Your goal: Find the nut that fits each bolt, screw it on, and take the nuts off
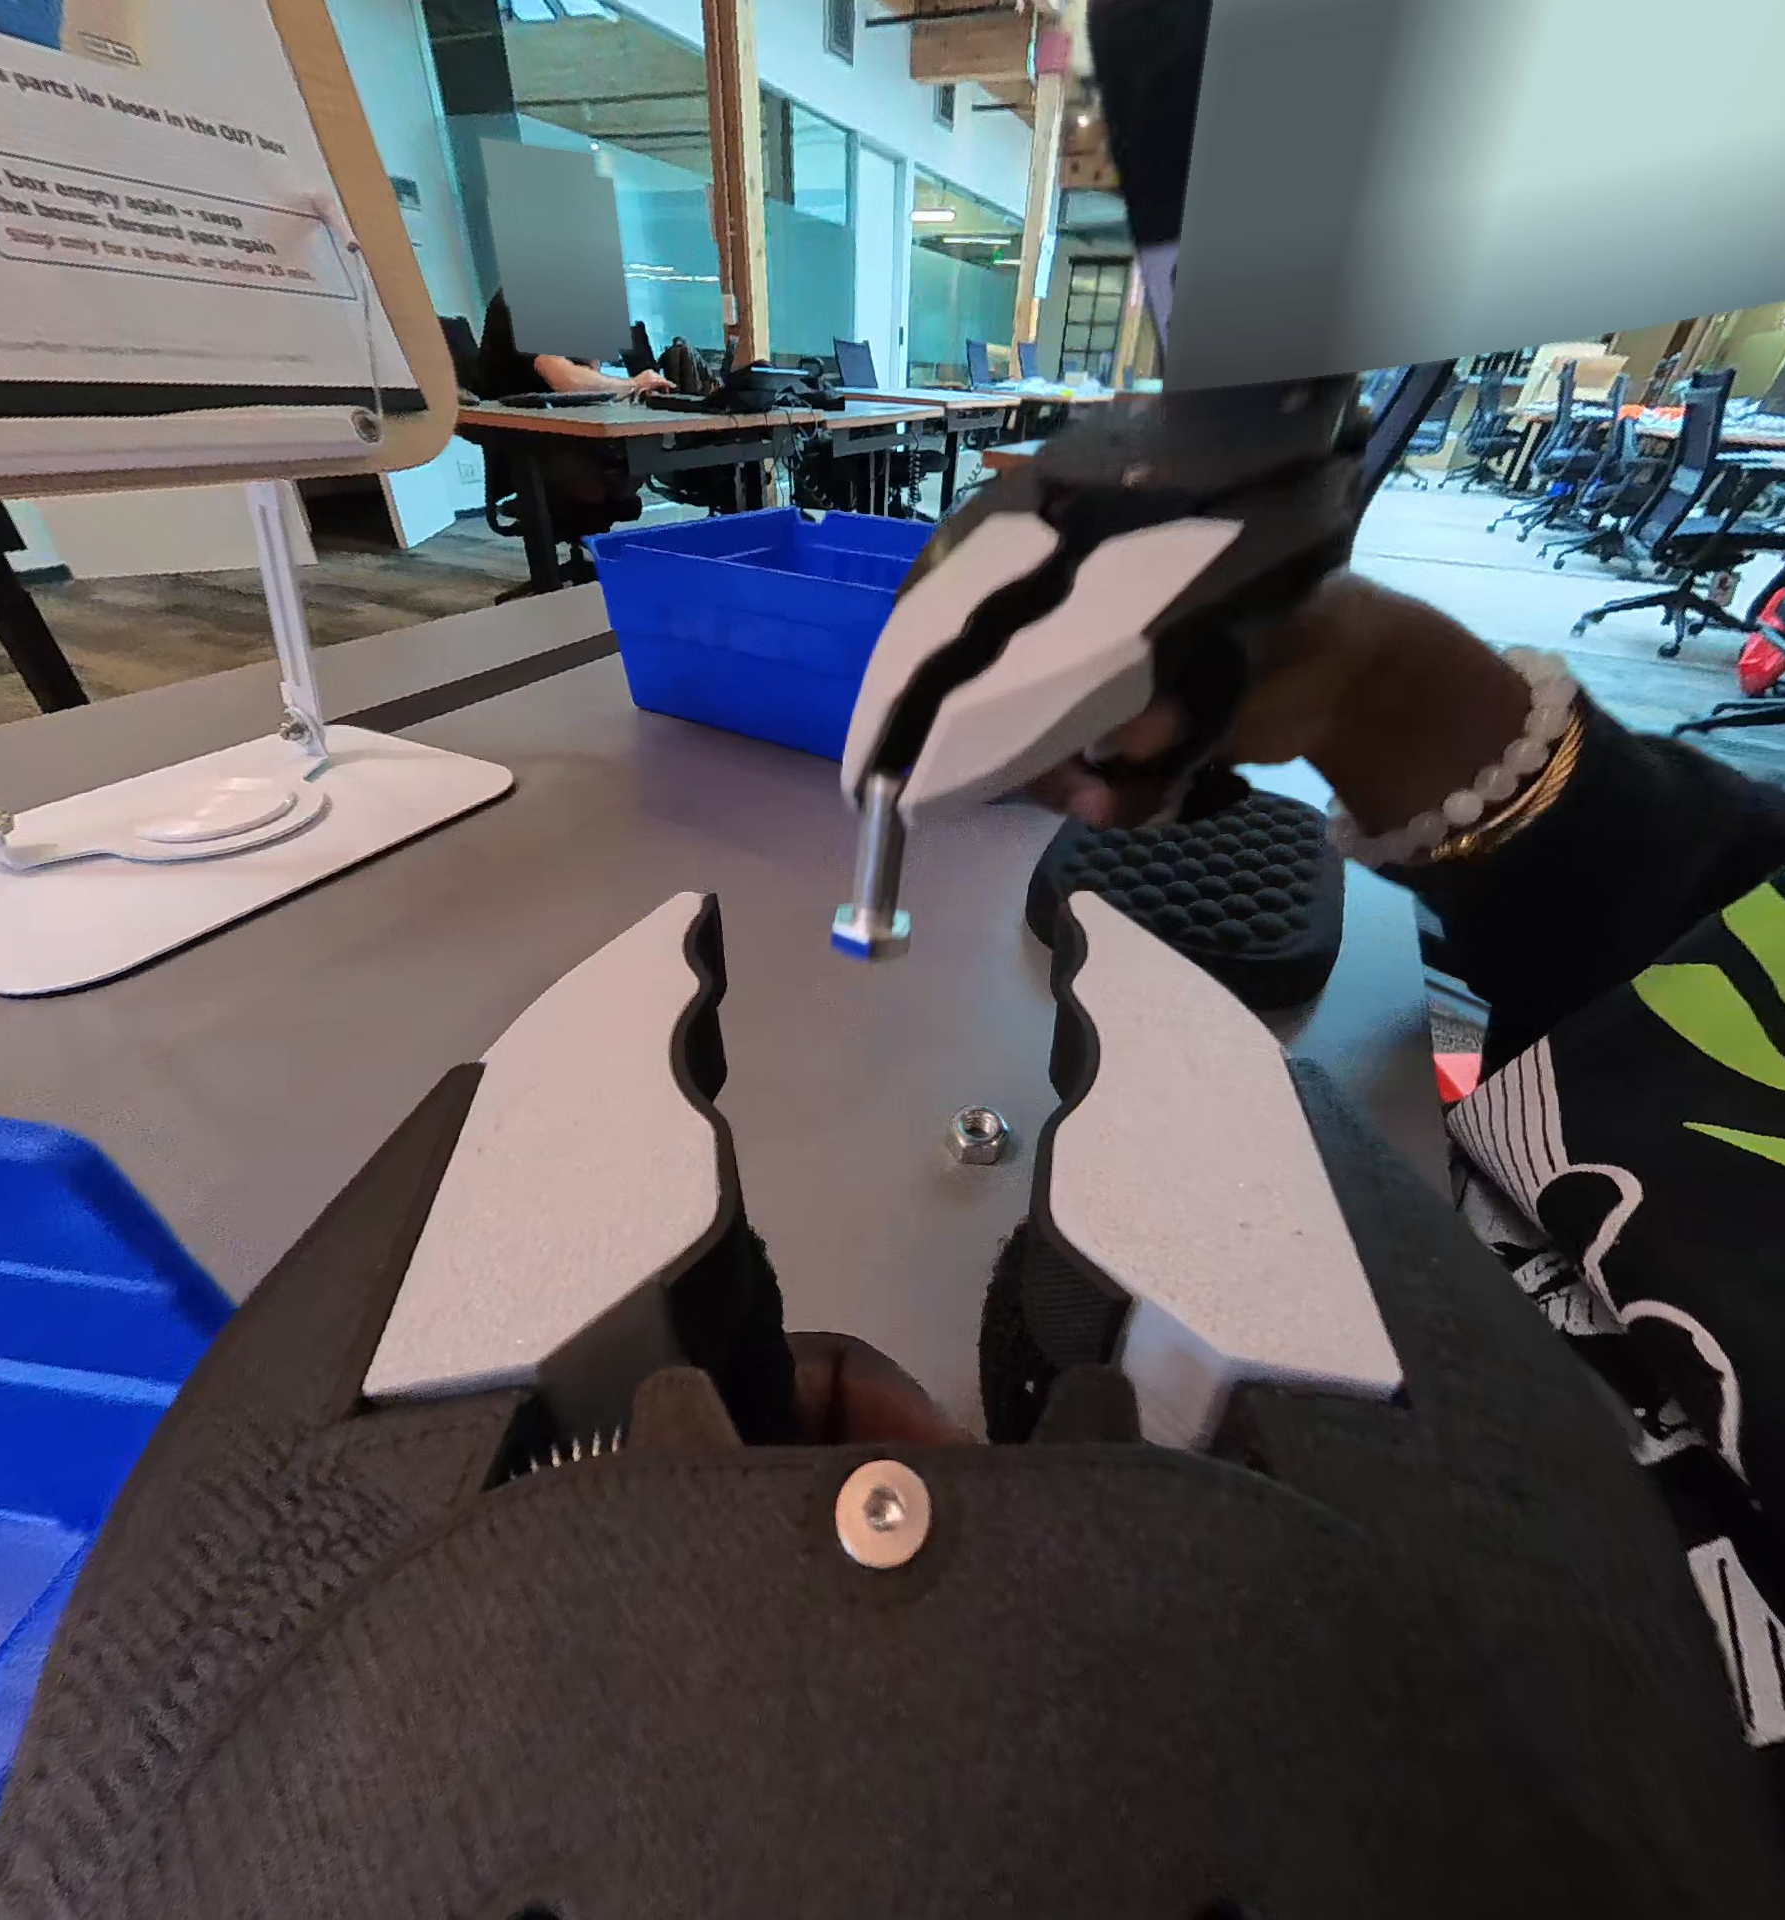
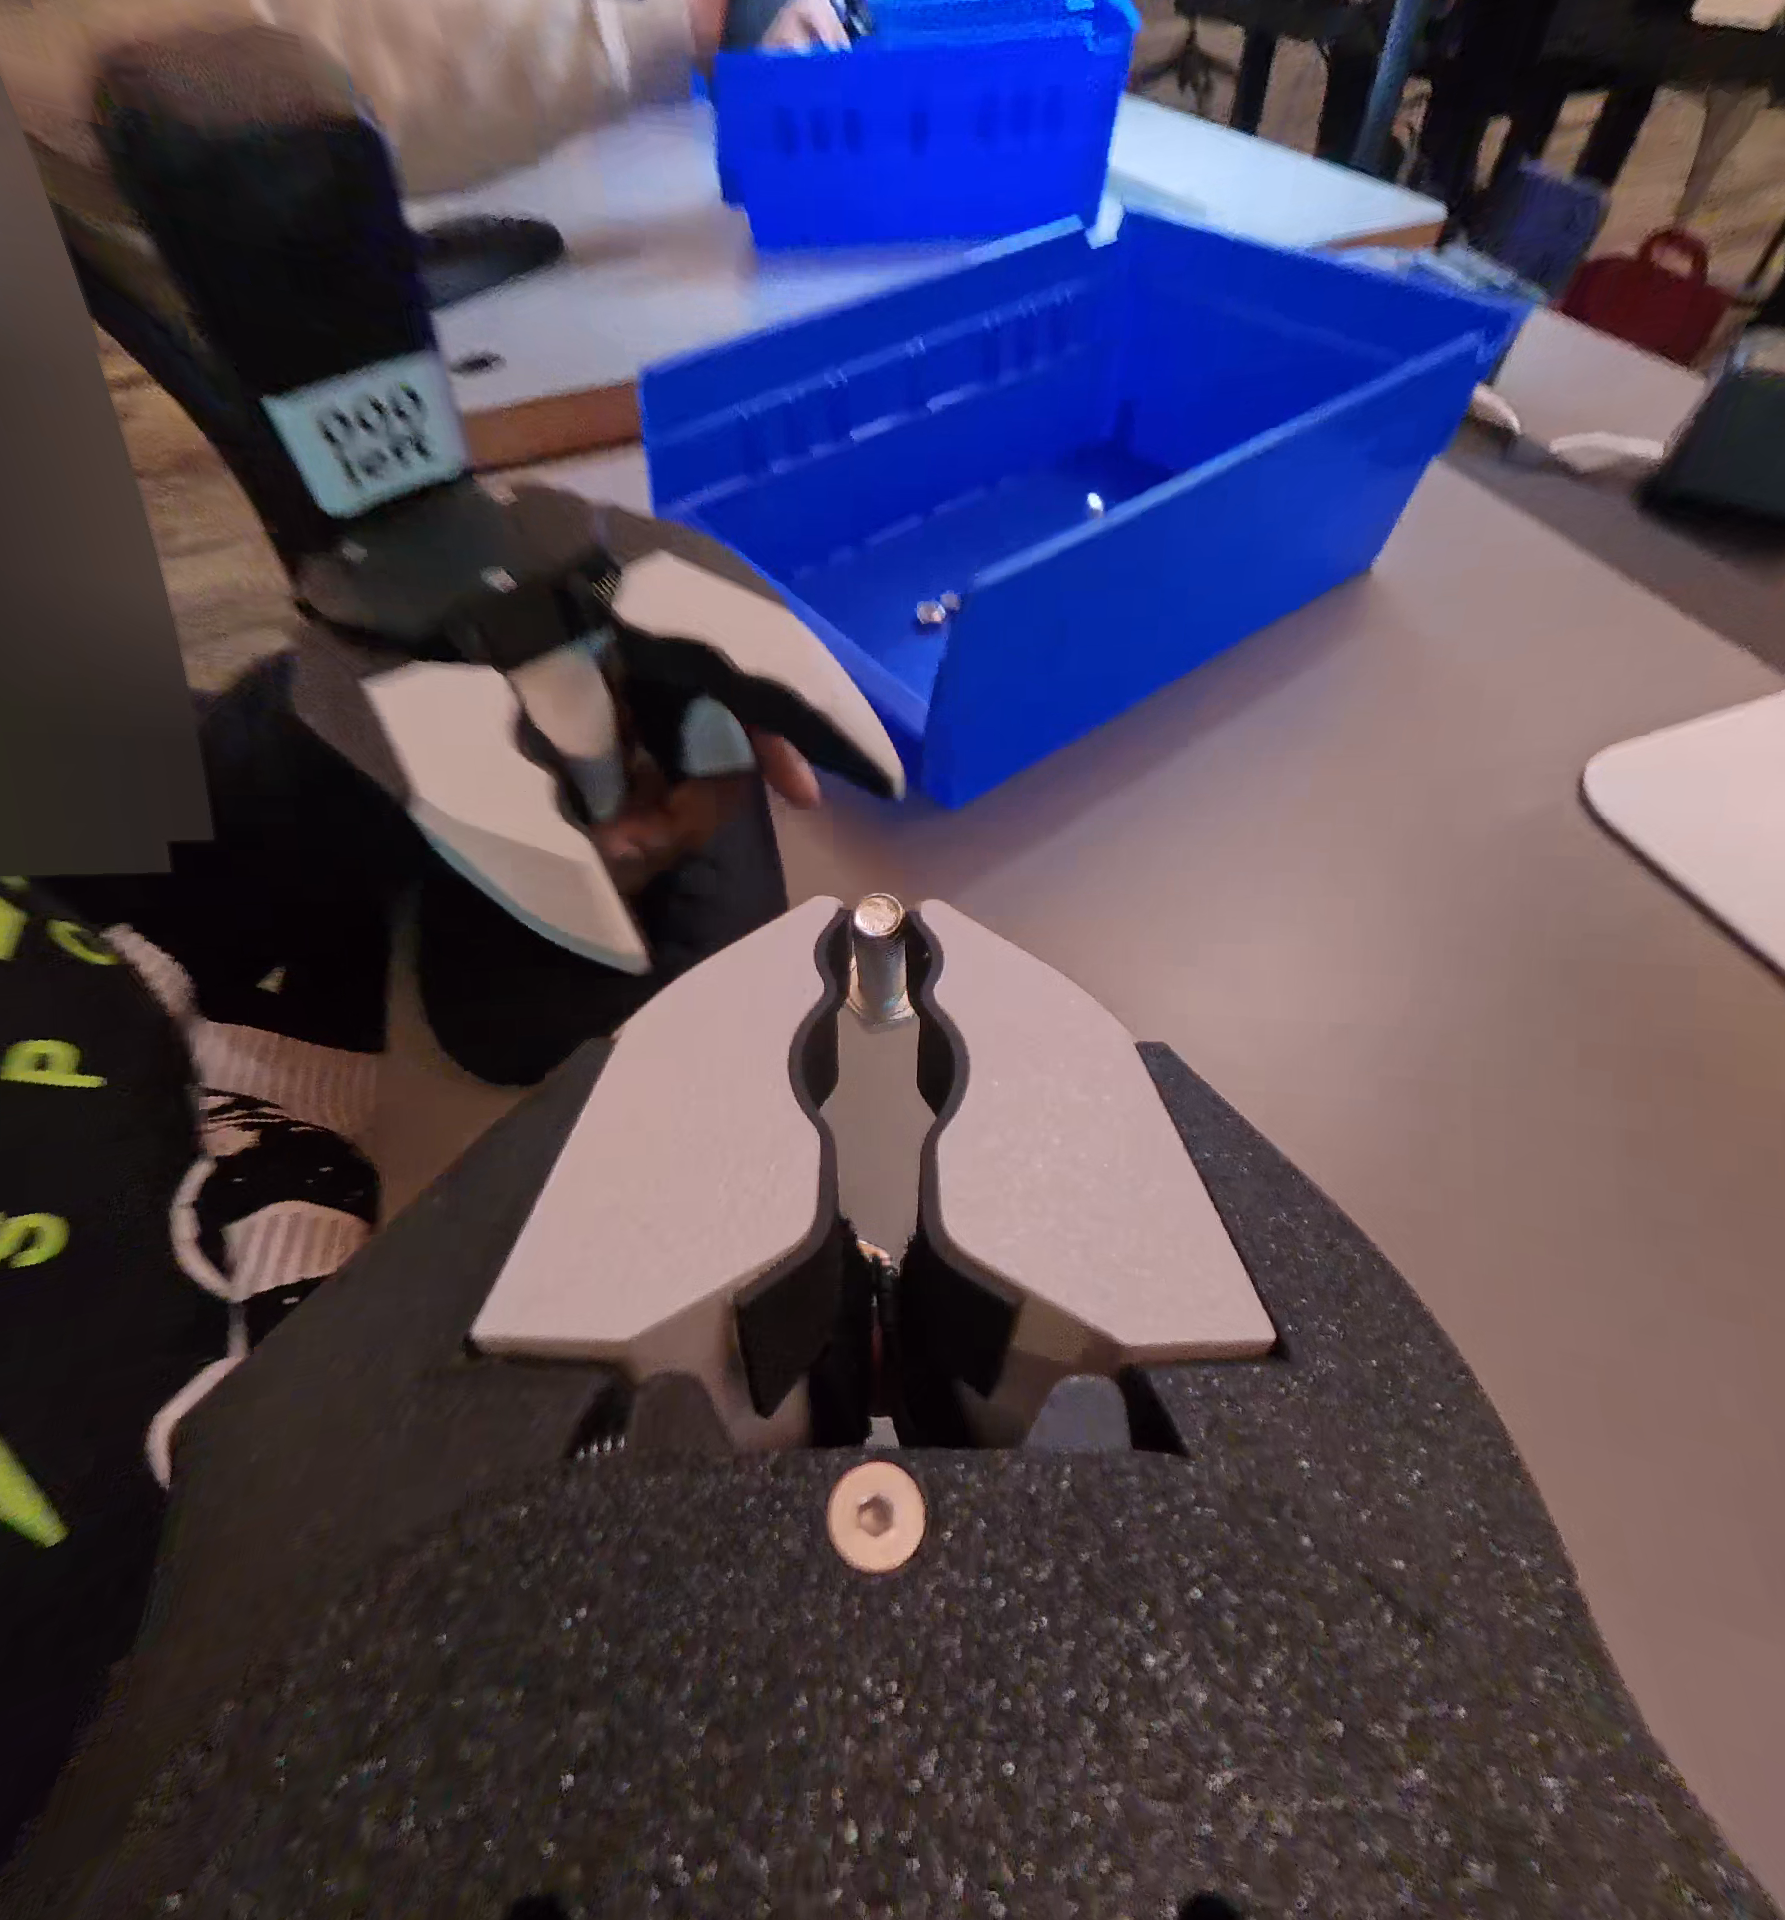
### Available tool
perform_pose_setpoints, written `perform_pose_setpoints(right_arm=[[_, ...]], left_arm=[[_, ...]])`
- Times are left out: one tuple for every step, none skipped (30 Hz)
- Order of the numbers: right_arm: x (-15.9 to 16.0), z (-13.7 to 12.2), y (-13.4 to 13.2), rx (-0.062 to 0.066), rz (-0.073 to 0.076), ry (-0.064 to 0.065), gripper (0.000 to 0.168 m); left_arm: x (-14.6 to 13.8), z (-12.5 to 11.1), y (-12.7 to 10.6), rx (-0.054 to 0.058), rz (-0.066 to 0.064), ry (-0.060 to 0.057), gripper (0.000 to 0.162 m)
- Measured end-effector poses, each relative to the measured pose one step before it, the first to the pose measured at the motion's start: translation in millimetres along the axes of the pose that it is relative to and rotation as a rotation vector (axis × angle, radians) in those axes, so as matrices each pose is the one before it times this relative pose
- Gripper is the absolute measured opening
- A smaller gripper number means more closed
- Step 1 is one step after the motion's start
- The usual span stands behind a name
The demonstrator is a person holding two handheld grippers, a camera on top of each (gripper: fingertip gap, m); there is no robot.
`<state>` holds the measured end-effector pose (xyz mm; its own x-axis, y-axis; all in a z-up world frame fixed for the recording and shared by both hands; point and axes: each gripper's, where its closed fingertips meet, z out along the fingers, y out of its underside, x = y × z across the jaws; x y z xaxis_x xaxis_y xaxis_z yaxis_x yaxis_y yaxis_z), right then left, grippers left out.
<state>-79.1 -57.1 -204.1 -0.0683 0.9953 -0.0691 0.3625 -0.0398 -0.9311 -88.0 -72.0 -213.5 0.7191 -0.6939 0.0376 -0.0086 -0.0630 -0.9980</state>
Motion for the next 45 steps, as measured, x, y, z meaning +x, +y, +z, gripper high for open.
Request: perform_pose_setpoints(right_arm=[[-4.77,-5.46,-7.59,0.0145,-0.0078,-0.0215,0.010],[-4.48,-4.15,-6.82,0.0123,-0.0070,-0.0171,0.010],[-4.00,-2.93,-5.75,0.0099,-0.0059,-0.0116,0.010],[-3.85,-1.74,-4.50,0.0071,-0.0065,-0.0099,0.010],[-3.48,-0.93,-3.38,0.0038,-0.0058,-0.0071,0.010],[-2.51,-0.46,-2.05,-0.0005,-0.0046,-0.0016,0.010],[-1.97,0.02,-0.88,-0.0043,-0.0073,0.0000,0.010],[-1.47,0.33,0.01,-0.0062,-0.0058,0.0001,0.010],[-0.78,0.64,0.50,-0.0074,0.0012,0.0019,0.010],[-0.57,0.95,1.01,-0.0074,0.0034,0.0011,0.010],[-0.66,0.94,1.15,-0.0069,0.0024,-0.0008,0.010],[-0.43,0.97,1.23,-0.0059,0.0032,-0.0001,0.010],[-0.10,0.78,1.15,-0.0045,0.0031,0.0020,0.010],[0.16,0.84,0.93,-0.0036,0.0006,0.0041,0.010],[0.43,0.77,1.07,-0.0037,-0.0019,0.0050,0.010],[-0.01,0.79,0.88,-0.0030,-0.0020,0.0016,0.010],[-0.60,0.64,0.68,-0.0006,0.0002,-0.0037,0.010],[-0.63,0.60,0.36,0.0004,0.0022,-0.0051,0.010],[-0.22,0.36,0.67,-0.0017,0.0021,-0.0019,0.010],[0.50,0.32,0.99,-0.0047,0.0001,0.0024,0.010],[0.68,0.20,1.13,-0.0055,-0.0022,0.0041,0.010],[0.43,0.16,0.78,-0.0031,-0.0017,0.0027,0.010],[0.13,0.08,0.26,0.0001,0.0013,-0.0007,0.010],[0.03,-0.03,-0.01,0.0011,0.0029,-0.0012,0.010],[0.23,0.06,0.17,0.0001,0.0014,0.0009,0.010],[0.14,0.11,0.29,-0.0001,0.0007,0.0013,0.010],[0.07,-0.02,0.04,0.0007,0.0011,0.0005,0.010],[-0.29,0.01,-0.30,0.0029,0.0017,-0.0019,0.010],[-0.72,-0.12,-0.66,0.0048,0.0030,-0.0041,0.010],[-0.63,-0.03,-0.67,0.0045,0.0029,-0.0029,0.010],[-0.04,0.01,-0.44,0.0022,0.0006,0.0009,0.010],[0.09,0.03,-0.07,-0.0001,-0.0022,0.0033,0.010],[0.15,0.08,0.09,-0.0010,-0.0023,0.0028,0.010],[0.21,0.06,0.05,-0.0006,-0.0002,0.0022,0.010],[0.17,0.02,0.12,-0.0002,0.0005,0.0015,0.010],[0.03,0.03,0.27,-0.0007,0.0006,0.0005,0.010],[0.05,0.18,0.26,-0.0001,0.0011,0.0000,0.010],[0.08,0.09,0.05,0.0023,0.0018,0.0017,0.010],[0.52,-0.15,-0.48,0.0060,0.0035,0.0034,0.010],[0.85,-0.76,-1.18,0.0107,0.0036,0.0038,0.010],[1.81,-1.98,-2.21,0.0189,0.0032,0.0050,0.013],[2.81,-3.29,-2.28,0.0215,0.0062,0.0062,0.020],[3.26,-3.87,0.10,0.0082,0.0093,0.0021,0.027],[2.58,-3.44,4.91,-0.0169,0.0117,-0.0084,0.031],[1.62,-1.98,10.95,-0.0492,0.0135,-0.0179,0.036]], left_arm=[[3.04,3.05,0.03,-0.0037,0.0124,0.0046,0.059],[3.20,3.00,-0.61,-0.0005,0.0145,0.0060,0.058],[3.09,3.48,-1.59,0.0043,0.0111,0.0002,0.058],[3.45,4.08,-1.13,0.0034,0.0068,0.0002,0.057],[2.92,3.47,-0.04,-0.0043,0.0059,0.0017,0.057],[1.97,3.71,0.90,-0.0083,0.0093,-0.0053,0.056],[1.31,3.25,1.76,-0.0091,0.0141,-0.0070,0.056],[2.33,3.09,1.81,-0.0067,0.0146,0.0024,0.055],[1.91,2.16,0.62,0.0001,0.0103,0.0036,0.053],[1.37,1.32,-0.32,0.0027,0.0040,0.0017,0.051],[1.00,0.55,-0.53,0.0003,0.0009,0.0030,0.050],[-0.34,0.22,-0.37,0.0004,-0.0008,-0.0024,0.049],[-1.27,0.23,0.34,-0.0019,-0.0040,-0.0093,0.047],[-2.08,-1.46,0.81,-0.0050,-0.0051,-0.0079,0.046],[-0.72,0.54,0.76,-0.0055,-0.0029,-0.0046,0.042],[-0.20,0.50,0.41,-0.0038,-0.0002,-0.0035,0.039],[-0.46,0.41,0.35,-0.0048,0.0002,-0.0040,0.036],[-0.37,0.33,0.61,-0.0060,-0.0010,-0.0041,0.033],[0.36,0.61,0.67,-0.0045,0.0004,0.0010,0.031],[0.83,0.22,0.12,-0.0015,0.0007,0.0018,0.029],[-0.09,-0.05,0.21,-0.0009,0.0000,-0.0007,0.026],[-0.20,-0.04,-0.01,-0.0006,-0.0010,0.0001,0.023],[-0.10,-0.22,0.32,-0.0006,-0.0015,0.0011,0.020],[0.03,0.38,0.18,-0.0009,-0.0011,0.0016,0.019],[-0.04,0.16,0.21,-0.0010,-0.0011,0.0006,0.019],[-0.26,0.22,0.36,-0.0022,-0.0012,-0.0001,0.019],[-0.27,0.37,0.30,-0.0019,-0.0010,-0.0022,0.019],[-0.51,0.08,0.10,-0.0009,-0.0010,-0.0034,0.021],[-0.35,0.24,0.17,-0.0008,-0.0009,-0.0022,0.024],[-0.28,0.23,0.19,-0.0009,0.0000,-0.0012,0.024],[0.29,-0.07,0.20,-0.0017,0.0019,0.0005,0.024],[0.85,0.30,0.28,-0.0030,0.0031,0.0005,0.024],[0.30,0.32,0.66,-0.0036,0.0044,0.0001,0.023],[0.34,0.20,0.47,-0.0029,0.0049,-0.0014,0.020],[0.13,-1.50,1.11,-0.0022,0.0037,-0.0023,0.018],[-0.03,0.35,0.26,-0.0027,0.0013,-0.0018,0.018],[0.38,0.24,0.37,-0.0034,0.0012,0.0028,0.018],[0.17,0.03,0.16,-0.0031,-0.0003,0.0012,0.018],[-0.37,-0.25,-0.49,0.0011,-0.0031,-0.0032,0.018],[-0.73,-0.47,-0.48,0.0044,-0.0058,0.0024,0.017],[-1.69,-0.66,-0.02,0.0040,-0.0139,0.0036,0.017],[-3.15,-1.64,-1.19,0.0122,-0.0220,-0.0049,0.017],[-3.59,-2.09,-1.58,0.0132,-0.0260,-0.0035,0.017],[-4.04,-3.09,-1.21,0.0122,-0.0213,-0.0029,0.017],[-4.19,-3.06,-0.34,0.0072,-0.0134,-0.0024,0.017]])
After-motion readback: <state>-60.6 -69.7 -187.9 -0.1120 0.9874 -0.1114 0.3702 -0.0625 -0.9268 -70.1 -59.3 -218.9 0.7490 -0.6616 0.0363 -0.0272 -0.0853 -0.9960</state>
